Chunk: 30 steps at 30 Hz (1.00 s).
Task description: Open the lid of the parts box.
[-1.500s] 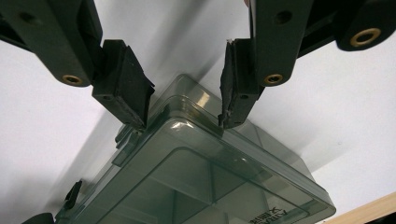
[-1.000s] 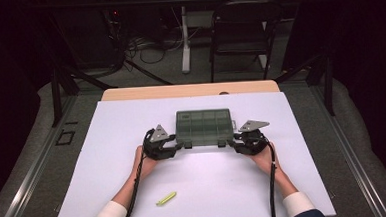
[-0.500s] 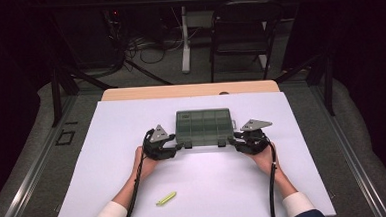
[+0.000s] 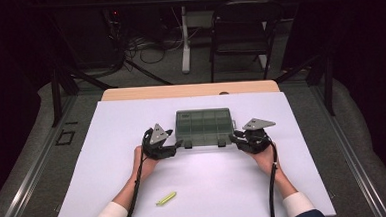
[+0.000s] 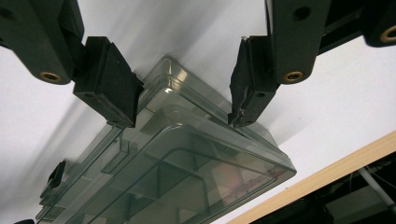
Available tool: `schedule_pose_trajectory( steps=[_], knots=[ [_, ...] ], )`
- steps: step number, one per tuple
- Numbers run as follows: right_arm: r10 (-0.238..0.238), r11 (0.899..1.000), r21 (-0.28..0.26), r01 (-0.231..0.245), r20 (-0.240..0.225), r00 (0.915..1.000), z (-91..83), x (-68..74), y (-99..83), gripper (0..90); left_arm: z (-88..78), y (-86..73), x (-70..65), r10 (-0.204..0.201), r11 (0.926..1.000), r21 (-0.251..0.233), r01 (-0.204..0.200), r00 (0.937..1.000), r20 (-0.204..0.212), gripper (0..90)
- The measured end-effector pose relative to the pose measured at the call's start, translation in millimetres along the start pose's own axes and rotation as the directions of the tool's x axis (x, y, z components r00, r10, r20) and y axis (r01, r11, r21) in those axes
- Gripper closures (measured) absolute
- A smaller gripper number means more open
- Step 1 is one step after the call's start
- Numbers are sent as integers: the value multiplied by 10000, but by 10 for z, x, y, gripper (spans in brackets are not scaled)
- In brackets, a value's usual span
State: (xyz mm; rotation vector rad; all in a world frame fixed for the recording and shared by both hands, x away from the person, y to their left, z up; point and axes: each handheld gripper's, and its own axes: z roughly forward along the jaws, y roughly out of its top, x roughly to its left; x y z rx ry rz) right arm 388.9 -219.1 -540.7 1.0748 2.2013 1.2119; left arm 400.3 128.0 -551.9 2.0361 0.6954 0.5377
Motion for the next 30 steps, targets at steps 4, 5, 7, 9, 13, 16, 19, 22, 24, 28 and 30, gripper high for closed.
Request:
schedule_pose_trajectory(
  steps=[4,5,7,9,13,16,19,22,24,28,30],
  knots=[
    [34,10000,-46,-34,11,10000,-3,3,7,691,-2,12,-13,-123,9998,-180,120,9998,-179,449],
    [42,10000,-47,-42,14,10000,-3,3,9,692,-2,15,-22,-133,9996,-234,128,9997,-194,455],
    [-17,10000,-66,17,66,10000,-4,6,14,696,-9,22,-33,-41,9996,-292,33,9995,-299,470],
    [32,9999,-102,-31,84,10000,-9,5,18,700,-14,23,-39,-16,9994,-357,3,9994,-356,487],
    [26,9999,-132,-25,86,10000,-14,12,23,702,-30,26,-36,36,9987,-500,-61,9988,-497,501],
    [-52,9998,-216,55,127,9999,-18,6,25,699,-39,30,-50,357,9980,-499,-396,9963,-778,510],
    [-86,9999,-131,88,215,9997,-11,3,20,679,-34,26,-68,554,9969,-501,-605,9937,-969,522],
    [-189,9995,-252,198,325,9993,-14,-4,23,646,-38,32,-70,603,9958,-622,-665,9935,-969,529],
    [-287,9991,-294,300,439,9986,-17,7,29,620,-40,36,-74,611,9949,-739,-682,9937,-940,537],
    [-445,9979,-451,475,644,9969,-27,20,32,588,-40,40,-78,629,9943,-800,-704,9937,-926,543],
    [-529,9972,-500,564,697,9962,-31,21,32,584,-37,44,-77,653,9945,-754,-720,9940,-878,542]
  ],
)
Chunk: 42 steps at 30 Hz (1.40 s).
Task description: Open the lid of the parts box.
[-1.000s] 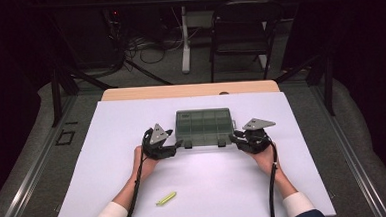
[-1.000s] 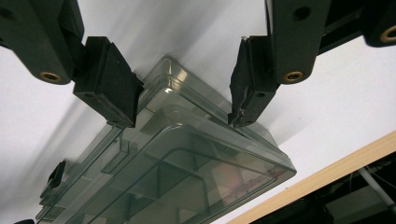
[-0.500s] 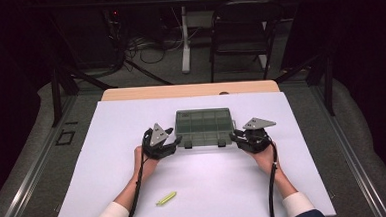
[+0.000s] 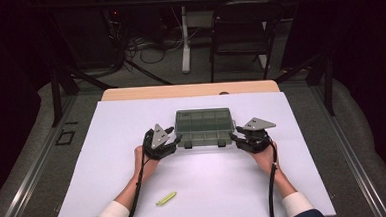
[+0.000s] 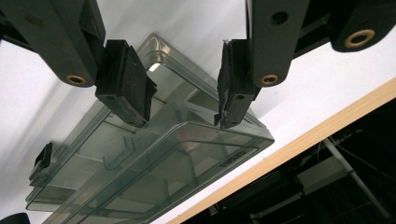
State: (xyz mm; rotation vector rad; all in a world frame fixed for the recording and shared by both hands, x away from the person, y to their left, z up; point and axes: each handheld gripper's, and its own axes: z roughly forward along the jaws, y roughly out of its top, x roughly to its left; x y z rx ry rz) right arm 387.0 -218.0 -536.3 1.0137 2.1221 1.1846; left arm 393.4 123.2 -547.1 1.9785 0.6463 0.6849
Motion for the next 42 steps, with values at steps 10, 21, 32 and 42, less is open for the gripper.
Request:
schedule_pose_trajectory(
  steps=[10,21,32,42],
  knots=[
    [-515,9985,-156,520,359,9980,-8,29,57,553,19,41,25,92,9999,-68,-92,9999,45,536],
    [-784,9964,-288,802,583,9952,-3,-10,161,596,4,166,111,340,9993,-123,-340,9994,-62,589],
    [-767,9952,-544,812,800,9938,29,-83,289,640,32,280,216,223,9995,-205,-223,9998,12,607],
    [-724,9951,-619,777,838,9939,99,-113,374,694,39,348,285,244,9994,-226,-245,9997,-48,657]
  ],
)
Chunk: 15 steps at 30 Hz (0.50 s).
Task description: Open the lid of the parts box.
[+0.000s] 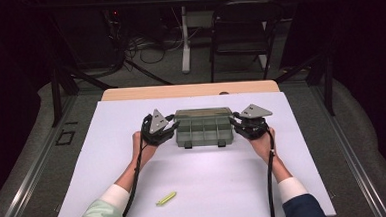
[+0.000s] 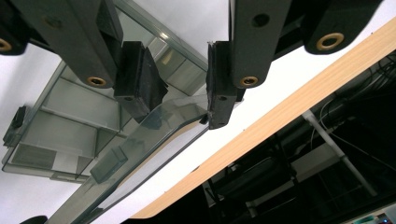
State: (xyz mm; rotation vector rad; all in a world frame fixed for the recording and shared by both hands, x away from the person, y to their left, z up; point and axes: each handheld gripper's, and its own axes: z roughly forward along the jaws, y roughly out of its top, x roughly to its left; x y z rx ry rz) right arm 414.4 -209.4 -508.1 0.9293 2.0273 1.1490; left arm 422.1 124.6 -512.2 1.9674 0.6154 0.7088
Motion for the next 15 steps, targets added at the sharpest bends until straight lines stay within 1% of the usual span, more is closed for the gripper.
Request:
schedule_pose_trajectory(
  steps=[5,6,10,13,15],
  knots=[
    [155,9999,23,-156,114,9998,29,-21,42,715,-2,23,45,-19,10000,76,19,9999,112,683],
    [157,9999,33,-157,151,9998,31,-24,50,718,-1,29,62,-122,9999,94,120,9998,179,689],
    [336,9994,121,-337,102,9994,42,-57,87,731,1,61,105,-144,9997,182,138,9994,308,703],
    [505,9985,215,-506,60,9987,52,-76,119,736,10,86,144,-350,9993,173,343,9986,393,709],
    [577,9981,234,-579,74,9983,57,-85,136,741,13,102,162,-395,9990,210,387,9983,438,714]
  ],
)
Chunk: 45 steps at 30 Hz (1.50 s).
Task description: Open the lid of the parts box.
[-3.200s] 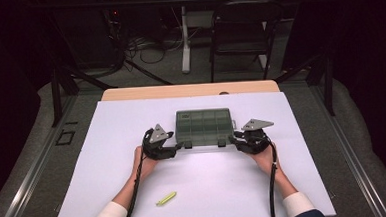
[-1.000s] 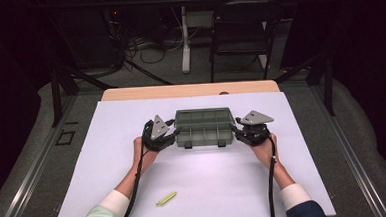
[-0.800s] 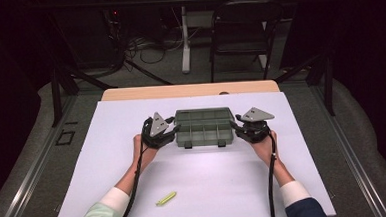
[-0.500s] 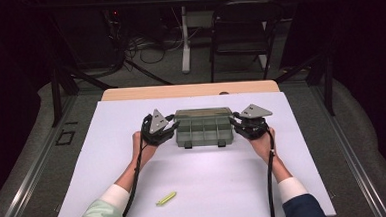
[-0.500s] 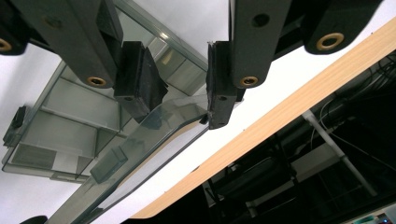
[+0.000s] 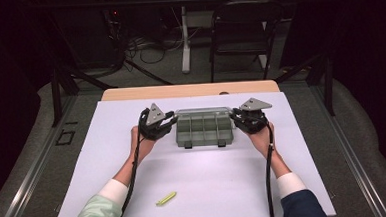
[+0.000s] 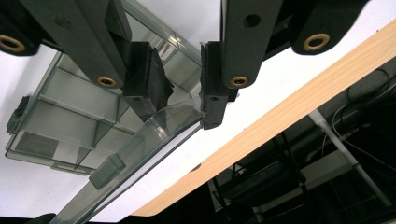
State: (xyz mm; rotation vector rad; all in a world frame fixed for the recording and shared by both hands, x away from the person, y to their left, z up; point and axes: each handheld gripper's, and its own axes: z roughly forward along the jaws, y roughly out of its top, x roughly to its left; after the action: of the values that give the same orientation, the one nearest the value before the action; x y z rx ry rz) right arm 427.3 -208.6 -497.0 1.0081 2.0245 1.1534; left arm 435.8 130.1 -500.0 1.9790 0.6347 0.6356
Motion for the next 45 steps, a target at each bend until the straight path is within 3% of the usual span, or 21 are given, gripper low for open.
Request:
schedule_pose_trajectory(
  steps=[4,17,45],
  knots=[
    [90,9999,89,-90,-38,10000,9,-23,26,751,0,22,30,21,10000,51,-21,10000,41,729],
    [226,9992,345,-224,-41,9997,36,-76,129,772,21,71,144,-444,9990,-27,445,9986,283,761],
    [1351,9898,430,-1355,137,9907,171,-175,266,797,176,161,326,-1397,9899,-216,1403,9898,263,778]
  ],
)
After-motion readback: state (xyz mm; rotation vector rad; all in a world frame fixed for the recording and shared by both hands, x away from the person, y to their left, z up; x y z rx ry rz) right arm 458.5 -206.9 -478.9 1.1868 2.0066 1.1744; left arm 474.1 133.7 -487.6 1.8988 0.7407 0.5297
